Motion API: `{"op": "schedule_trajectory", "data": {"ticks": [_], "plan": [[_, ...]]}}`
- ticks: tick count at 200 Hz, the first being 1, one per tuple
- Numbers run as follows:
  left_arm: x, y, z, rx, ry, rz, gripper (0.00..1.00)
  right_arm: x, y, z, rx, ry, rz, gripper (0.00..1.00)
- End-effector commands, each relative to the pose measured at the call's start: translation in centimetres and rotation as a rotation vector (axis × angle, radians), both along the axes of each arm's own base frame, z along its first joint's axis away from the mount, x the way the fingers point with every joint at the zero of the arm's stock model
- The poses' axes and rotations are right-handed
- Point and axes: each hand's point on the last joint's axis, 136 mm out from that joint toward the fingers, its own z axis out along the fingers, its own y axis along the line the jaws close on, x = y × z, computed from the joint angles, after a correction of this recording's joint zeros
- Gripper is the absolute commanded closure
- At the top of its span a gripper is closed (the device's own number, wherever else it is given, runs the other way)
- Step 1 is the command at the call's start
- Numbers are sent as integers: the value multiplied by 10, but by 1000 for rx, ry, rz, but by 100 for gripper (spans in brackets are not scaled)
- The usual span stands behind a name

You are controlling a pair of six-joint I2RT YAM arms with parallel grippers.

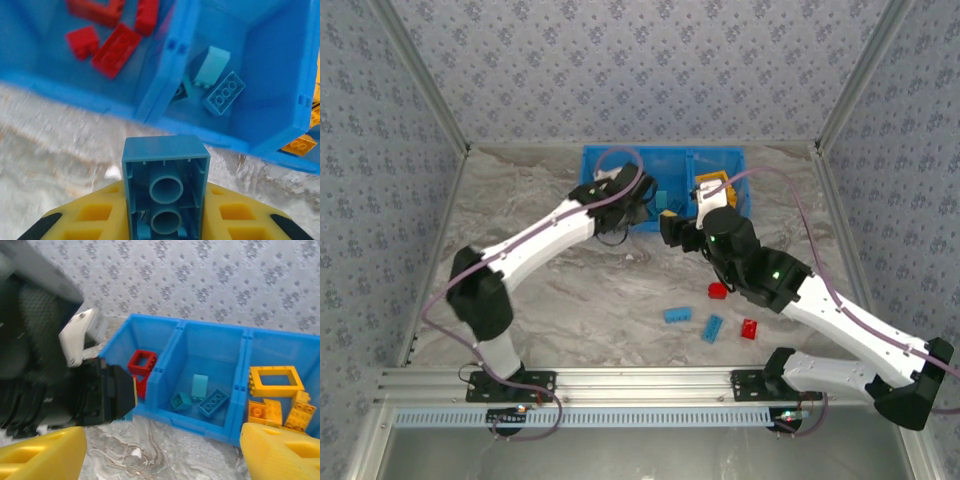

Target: Sort the legos into containers by color

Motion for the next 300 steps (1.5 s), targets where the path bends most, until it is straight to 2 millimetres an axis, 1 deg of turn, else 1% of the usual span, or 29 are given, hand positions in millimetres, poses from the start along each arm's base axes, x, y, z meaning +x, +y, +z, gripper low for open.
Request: {"op": "schedule_trajectory", "data": {"ticks": [1,10,11,15,34,59,79,91,112,132,163,172,188,197,209,224,243,262,281,300], "plan": [[25,-25,6,96,-32,-173,73,2,-7,6,41,23,-18,17],[36,-32,2,126,-33,-186,73,3,-10,4,43,29,-27,17],[37,-32,-2,133,-28,-187,73,4,-10,4,42,30,-30,17],[43,-37,1,136,-39,-191,73,5,-12,3,43,33,-34,17],[65,-48,-14,191,-28,-190,73,9,-16,-2,54,43,-46,17],[92,-52,-30,243,-29,-156,73,16,-21,-11,68,54,-64,17],[106,-53,-43,239,-19,-129,73,21,-25,-17,88,49,-73,18],[112,-54,-48,241,-28,-122,73,24,-29,-23,108,43,-80,18],[118,-57,-58,258,-45,-122,73,30,-40,-43,146,70,-110,17],[123,-52,-68,291,-45,-102,73,31,-46,-55,178,101,-122,18],[125,-48,-83,310,-27,-78,72,28,-50,-61,177,117,-126,18],[124,-50,-87,304,-19,-85,68,26,-51,-62,175,121,-127,18],[122,-53,-90,288,-3,-101,56,24,-53,-62,179,122,-126,18],[120,-55,-89,277,3,-110,52,23,-53,-62,182,123,-122,18],[118,-57,-84,258,9,-117,48,22,-53,-61,183,124,-118,18],[114,-58,-70,236,1,-119,45,19,-54,-62,183,130,-115,18],[109,-61,-45,214,-35,-123,43,17,-56,-60,187,134,-114,18],[101,-62,-15,186,-78,-122,43,13,-59,-58,181,140,-117,18],[90,-64,15,152,-124,-119,43,8,-63,-54,173,146,-119,18],[78,-61,43,121,-166,-114,43,3,-68,-49,166,154,-125,18]]}}
